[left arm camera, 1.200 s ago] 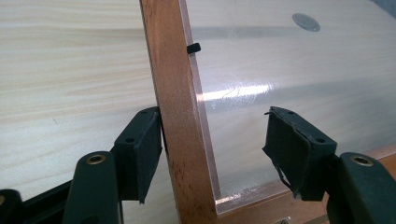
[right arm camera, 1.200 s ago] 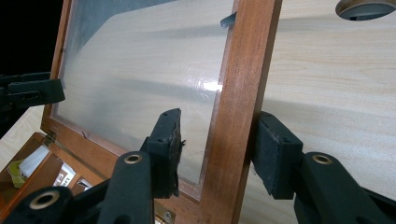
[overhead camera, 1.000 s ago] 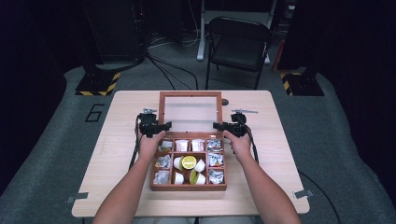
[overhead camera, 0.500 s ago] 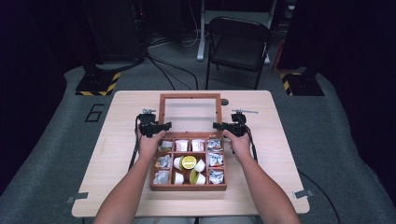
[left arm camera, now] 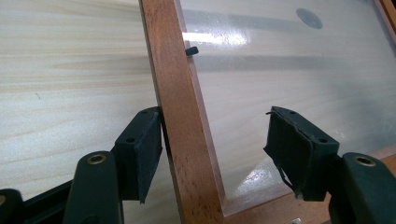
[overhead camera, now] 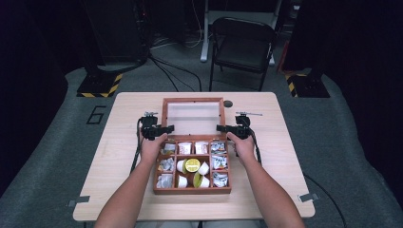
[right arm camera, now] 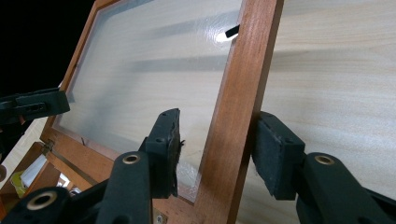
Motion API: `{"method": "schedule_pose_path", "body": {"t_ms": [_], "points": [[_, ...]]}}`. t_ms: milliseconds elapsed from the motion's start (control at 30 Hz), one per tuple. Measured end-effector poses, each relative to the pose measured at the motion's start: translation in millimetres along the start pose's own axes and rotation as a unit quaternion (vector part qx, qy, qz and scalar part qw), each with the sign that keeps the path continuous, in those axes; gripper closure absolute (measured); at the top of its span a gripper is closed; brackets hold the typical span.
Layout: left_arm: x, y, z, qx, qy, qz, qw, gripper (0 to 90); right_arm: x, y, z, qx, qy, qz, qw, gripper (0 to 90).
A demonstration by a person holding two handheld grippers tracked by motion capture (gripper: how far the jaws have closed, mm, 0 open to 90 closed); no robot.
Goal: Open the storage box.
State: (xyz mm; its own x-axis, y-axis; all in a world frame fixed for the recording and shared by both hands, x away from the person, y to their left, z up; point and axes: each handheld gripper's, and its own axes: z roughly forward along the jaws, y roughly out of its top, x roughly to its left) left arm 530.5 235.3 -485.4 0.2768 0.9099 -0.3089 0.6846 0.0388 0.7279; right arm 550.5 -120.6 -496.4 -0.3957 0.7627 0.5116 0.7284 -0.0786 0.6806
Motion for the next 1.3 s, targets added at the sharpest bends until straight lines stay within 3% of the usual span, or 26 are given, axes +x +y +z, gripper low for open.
{"method": "schedule_pose_path", "body": {"t_ms": [200, 400, 533, 667, 767, 933, 1300], "points": [[0.8, -0.6, 2.0, 0.004, -0.002, -0.014, 0.9999, 35.5, -1.2, -0.8, 0.8, 0.005, 0.000, 0.008, 1.0000, 52.8], [2.2, -0.2, 2.1, 0.009, -0.003, -0.010, 0.9999, 35.5, -1.7, -0.9, 1.2, 0.005, 0.000, 0.010, 0.9999, 52.8], [2.8, -1.1, 3.6, 0.009, -0.007, -0.022, 0.9997, 35.1, -1.7, -1.1, 1.2, 0.007, -0.001, 0.011, 0.9999, 52.7], [-2.6, -1.7, 5.4, 0.020, 0.031, 0.027, 0.9989, 33.0, -2.9, -2.2, 2.4, 0.017, -0.003, 0.016, 0.9997, 51.7], [-0.3, -2.2, 6.1, 0.021, 0.026, 0.022, 0.9992, 34.4, -5.2, -3.7, 3.5, 0.022, 0.000, 0.027, 0.9994, 51.6], [0.2, -1.3, 6.0, 0.017, 0.029, 0.030, 0.9990, 36.8, -5.0, -3.8, 3.3, 0.022, 0.000, 0.028, 0.9994, 51.6], [0.9, -1.4, 9.3, 0.018, 0.018, 0.024, 0.9994, 37.7, -5.3, -5.4, 0.2, 0.025, -0.008, 0.041, 0.9988, 51.6]]}}
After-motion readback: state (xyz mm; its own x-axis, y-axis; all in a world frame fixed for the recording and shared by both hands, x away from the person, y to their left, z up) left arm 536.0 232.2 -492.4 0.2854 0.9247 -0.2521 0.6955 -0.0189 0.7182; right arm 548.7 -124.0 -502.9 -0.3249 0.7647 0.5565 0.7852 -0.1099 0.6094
